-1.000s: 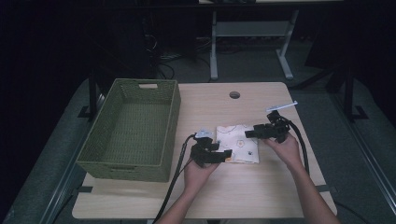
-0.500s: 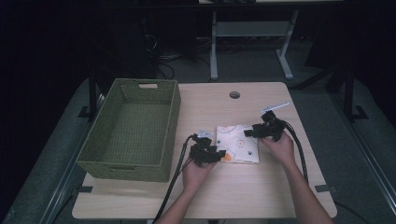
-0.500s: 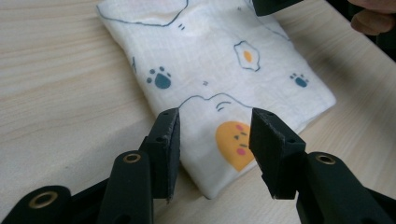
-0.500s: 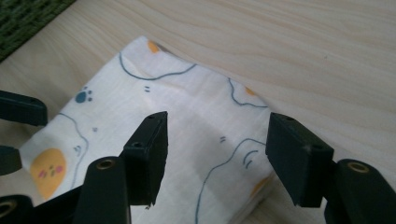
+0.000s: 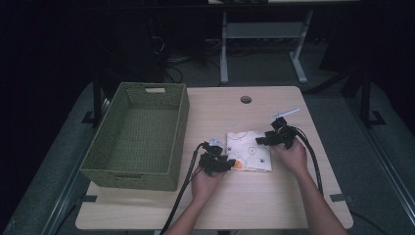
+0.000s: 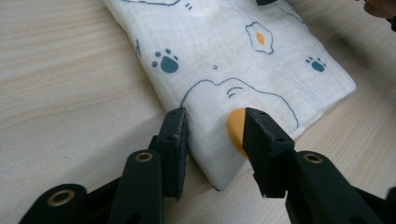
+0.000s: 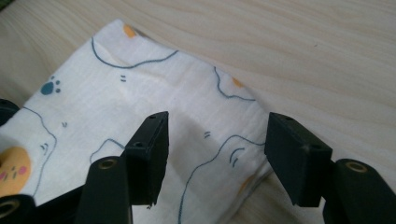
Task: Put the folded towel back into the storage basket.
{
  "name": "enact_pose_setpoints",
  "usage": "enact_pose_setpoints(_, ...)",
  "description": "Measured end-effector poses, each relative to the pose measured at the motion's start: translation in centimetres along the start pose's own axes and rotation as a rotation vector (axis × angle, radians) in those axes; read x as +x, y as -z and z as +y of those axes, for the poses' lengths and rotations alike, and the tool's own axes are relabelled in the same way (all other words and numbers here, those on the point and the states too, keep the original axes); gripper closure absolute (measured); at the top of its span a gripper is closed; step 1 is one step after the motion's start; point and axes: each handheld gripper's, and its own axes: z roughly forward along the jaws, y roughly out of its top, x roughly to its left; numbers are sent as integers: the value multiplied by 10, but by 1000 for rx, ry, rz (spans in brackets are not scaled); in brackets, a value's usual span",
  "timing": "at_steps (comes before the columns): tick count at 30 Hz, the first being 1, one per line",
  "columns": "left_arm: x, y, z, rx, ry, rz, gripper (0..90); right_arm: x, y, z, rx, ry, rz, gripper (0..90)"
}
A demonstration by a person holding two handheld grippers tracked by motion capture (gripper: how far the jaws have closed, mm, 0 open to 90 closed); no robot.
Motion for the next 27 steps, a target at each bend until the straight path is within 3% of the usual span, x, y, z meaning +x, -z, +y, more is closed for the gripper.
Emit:
enact_pose_setpoints(7,-4,-2,0,13,-39,-4,700,4,-4,0,18,19,-37,461)
enact_pose_setpoints(11,-5,-4,1,20,-46,-17,779,12,-5,-3,21,77,-98,577)
enact_pose_setpoints(19,-5,-6,2,30,-47,-34,838,6,-2,-10,-6,1,-29,792)
enact_pose_setpoints(22,-5,-6,2,29,-48,-37,838,0,-1,-13,-20,-62,30,818)
enact_pose_setpoints(27,-4,-6,2,31,-41,-40,838,-2,0,-14,-20,-79,53,822)
